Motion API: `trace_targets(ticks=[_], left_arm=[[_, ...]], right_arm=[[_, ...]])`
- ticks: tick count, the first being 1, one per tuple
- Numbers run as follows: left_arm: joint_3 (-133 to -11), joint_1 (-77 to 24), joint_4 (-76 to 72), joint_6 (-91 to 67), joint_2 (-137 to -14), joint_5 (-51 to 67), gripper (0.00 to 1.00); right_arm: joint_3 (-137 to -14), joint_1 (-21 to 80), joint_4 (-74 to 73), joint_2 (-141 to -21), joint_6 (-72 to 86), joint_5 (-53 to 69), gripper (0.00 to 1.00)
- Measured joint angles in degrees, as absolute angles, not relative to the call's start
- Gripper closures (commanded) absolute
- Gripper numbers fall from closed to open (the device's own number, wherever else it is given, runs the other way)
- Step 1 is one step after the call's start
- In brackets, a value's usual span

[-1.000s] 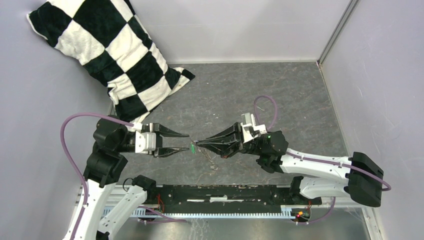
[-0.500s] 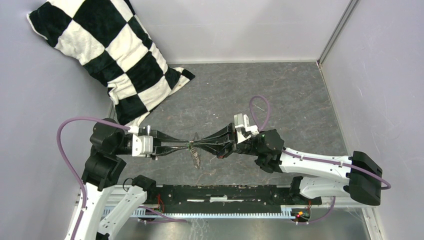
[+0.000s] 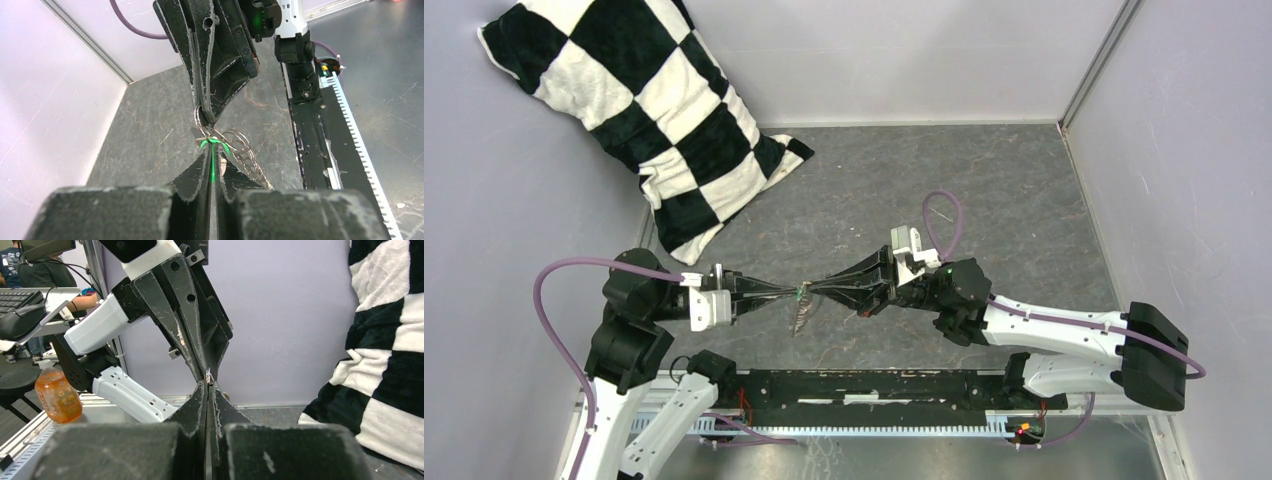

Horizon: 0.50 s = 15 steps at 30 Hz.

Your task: Put the keys on the keyring

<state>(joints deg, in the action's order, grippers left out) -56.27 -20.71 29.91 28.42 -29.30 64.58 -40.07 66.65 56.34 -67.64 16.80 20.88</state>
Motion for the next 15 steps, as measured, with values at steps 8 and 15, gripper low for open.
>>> trace_targets(ticks=[8, 15], left_arm=[[-56.16, -20.71, 30.85, 29.45, -29.17, 64.47, 0.74], [-56.16, -20.71, 30.98, 29.5, -29.67, 63.18, 0.75]], right_arm=[[-40.29, 66.65, 56.4, -68.36, 17.54, 20.88, 0.99], [-40.36, 66.65, 56.4, -68.51, 17.76, 20.91, 0.99]])
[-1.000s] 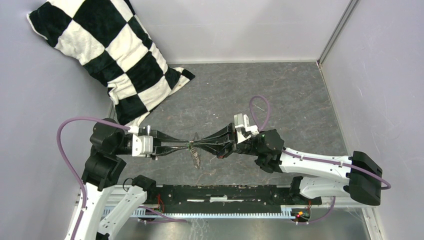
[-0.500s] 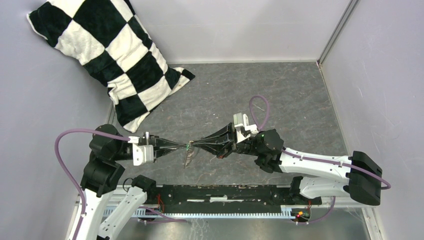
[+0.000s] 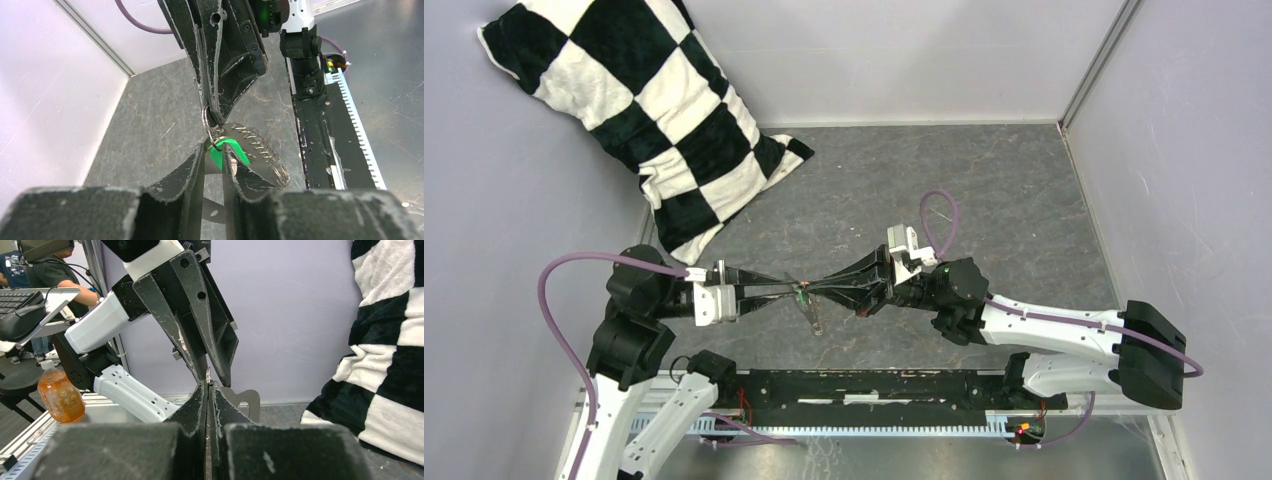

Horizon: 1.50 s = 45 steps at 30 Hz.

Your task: Put the keys on the keyring

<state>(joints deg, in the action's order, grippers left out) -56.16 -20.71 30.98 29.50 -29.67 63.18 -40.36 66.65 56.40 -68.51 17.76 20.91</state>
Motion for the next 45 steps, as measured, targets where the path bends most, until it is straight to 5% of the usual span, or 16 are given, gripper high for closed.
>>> trace_targets(ticks=[10, 34, 36, 38, 39, 45], left_arm=[[-56.16, -20.71, 31.16, 29.58, -30.0, 62.57, 0.97], [-53.56, -20.71, 34.33, 38.98, -27.14, 64.51, 0.98], [-53.56, -20.71, 34.85, 40.07, -26.94, 64.62, 0.91], [-53.56, -20.71, 35.29, 41.08, -26.59, 64.62, 0.65], [-53.56, -20.71, 35.44, 41.76, -26.44, 64.66, 0.59], [-53.63, -20.71, 38.24, 42.3, -25.41, 64.69, 0.55]], right_arm=[[-40.4, 66.65, 56.4, -68.64, 18.17, 20.95, 0.99], [-41.01, 67.13, 62.92, -73.03, 28.12, 18.74, 0.99], [-41.01, 67.16, 62.92, -73.14, 28.67, 18.55, 0.99], [-41.01, 67.29, 62.92, -73.21, 28.99, 18.24, 0.99], [-41.01, 67.35, 62.94, -73.21, 29.12, 17.98, 0.99], [-40.88, 67.35, 64.73, -72.62, 28.67, 15.75, 0.99]])
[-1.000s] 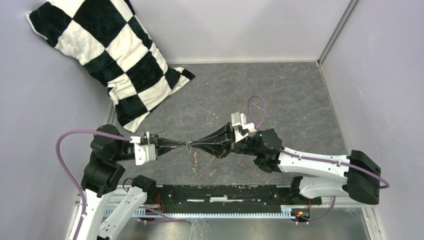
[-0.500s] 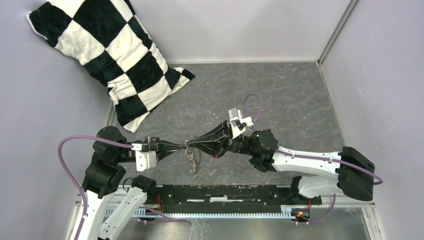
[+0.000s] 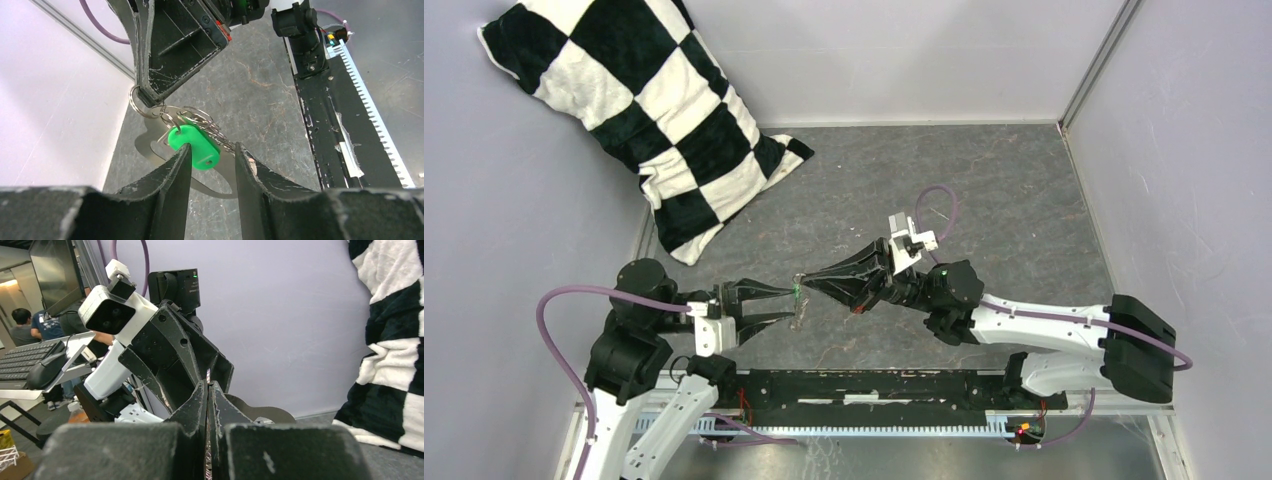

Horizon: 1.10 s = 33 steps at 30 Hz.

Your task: Put the keys on the keyring

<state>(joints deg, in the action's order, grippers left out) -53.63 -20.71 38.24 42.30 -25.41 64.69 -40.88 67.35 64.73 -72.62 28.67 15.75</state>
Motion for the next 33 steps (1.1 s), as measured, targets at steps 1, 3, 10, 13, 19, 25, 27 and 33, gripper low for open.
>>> trace_targets(ticks=[1, 3, 10, 13, 19, 25, 27, 33], left_arm=[[-53.69, -20.71, 38.41, 42.3, -25.39, 64.55, 0.55], [-53.84, -20.71, 38.87, 42.3, -25.39, 64.31, 0.56], [-54.08, -20.71, 39.13, 42.28, -25.41, 62.65, 0.59], [-54.08, -20.71, 38.76, 41.89, -25.43, 61.34, 0.59], [-54.08, -20.71, 36.12, 38.54, -25.67, 58.33, 0.59], [-54.08, -20.71, 34.13, 34.74, -26.15, 55.64, 0.57], [-54.08, -20.71, 33.8, 33.12, -26.26, 54.46, 0.54], [-54.98, -20.71, 32.49, 25.85, -29.74, 49.36, 0.41]], right_arm=[[-40.77, 67.35, 64.29, -72.27, 28.32, 15.57, 0.99], [-40.69, 67.35, 61.89, -70.96, 26.76, 15.27, 0.99], [-43.0, 67.35, 43.59, -66.96, 19.14, 15.11, 1.0], [-45.89, 67.35, 31.57, -66.11, 14.59, 13.47, 1.0], [-45.41, 65.49, 13.15, -62.85, 7.22, 6.42, 1.0], [-30.89, 59.77, 11.73, -58.89, 6.07, 2.87, 0.99], [-28.23, 57.56, 13.23, -59.22, 6.31, 2.96, 0.99], [-30.2, 51.27, 21.41, -66.57, 5.93, 4.12, 1.0]])
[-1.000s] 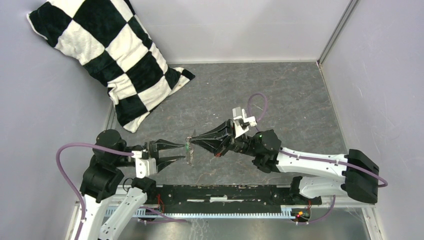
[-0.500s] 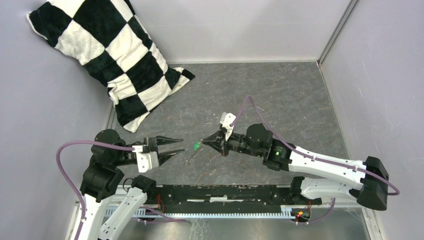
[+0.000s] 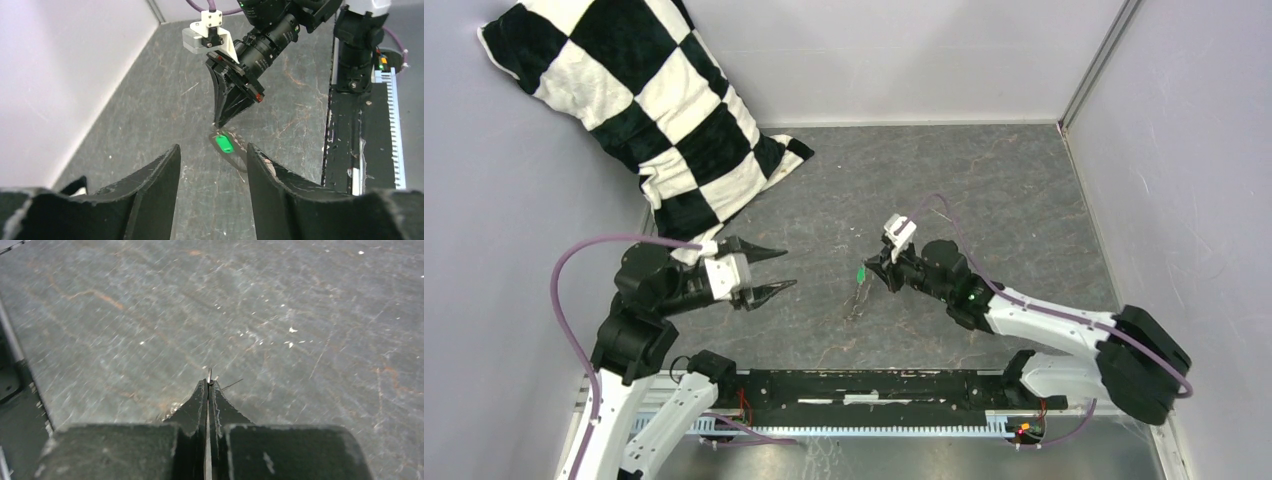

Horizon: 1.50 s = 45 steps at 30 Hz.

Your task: Put the keys on the keyring

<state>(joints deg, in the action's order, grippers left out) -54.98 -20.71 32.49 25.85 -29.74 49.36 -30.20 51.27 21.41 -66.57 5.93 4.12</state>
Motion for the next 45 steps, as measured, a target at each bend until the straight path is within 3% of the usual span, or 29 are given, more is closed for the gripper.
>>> trace_targets(ticks=[9, 14, 19, 23, 24, 34, 36, 39, 45], left_arm=[[-56.36, -20.71, 32.73, 19.66, -36.47, 42.33, 0.27], [-56.36, -20.71, 32.67, 18.04, -36.45, 40.03, 0.25], [-56.36, -20.71, 32.84, 17.56, -35.92, 38.98, 0.25], [-56.36, -20.71, 32.91, 17.56, -35.83, 38.5, 0.25], [-56.36, -20.71, 32.91, 17.56, -35.83, 38.39, 0.25], [-56.36, -20.71, 34.17, 17.52, -35.88, 35.62, 0.22], [-56.4, -20.71, 34.2, 17.12, -36.27, 34.33, 0.17], [-57.19, -20.71, 34.57, 16.25, -38.46, 31.94, 0.01], [-62.17, -20.67, 39.51, 15.64, -50.54, 24.38, 0.0]], right_arm=[[-39.86, 42.63, 30.41, -84.86, 5.56, 16.16, 0.94], [-47.07, 39.51, 33.04, -94.3, 7.22, 24.77, 0.83], [-47.27, 36.71, 32.47, -96.4, 6.79, 24.86, 0.71], [-47.66, 34.79, 31.35, -98.7, 5.21, 24.67, 0.35], [-47.97, 34.44, 30.63, -99.48, 4.93, 24.32, 0.03], [-46.15, 30.74, 22.37, -95.07, 3.11, 15.49, 0.02], [-42.59, 30.17, 22.02, -90.19, 3.31, 14.15, 0.02], [-37.6, 29.3, 21.52, -84.16, 3.88, 12.82, 0.02], [-28.62, 25.67, 16.62, -71.79, 5.72, 8.1, 0.02]])
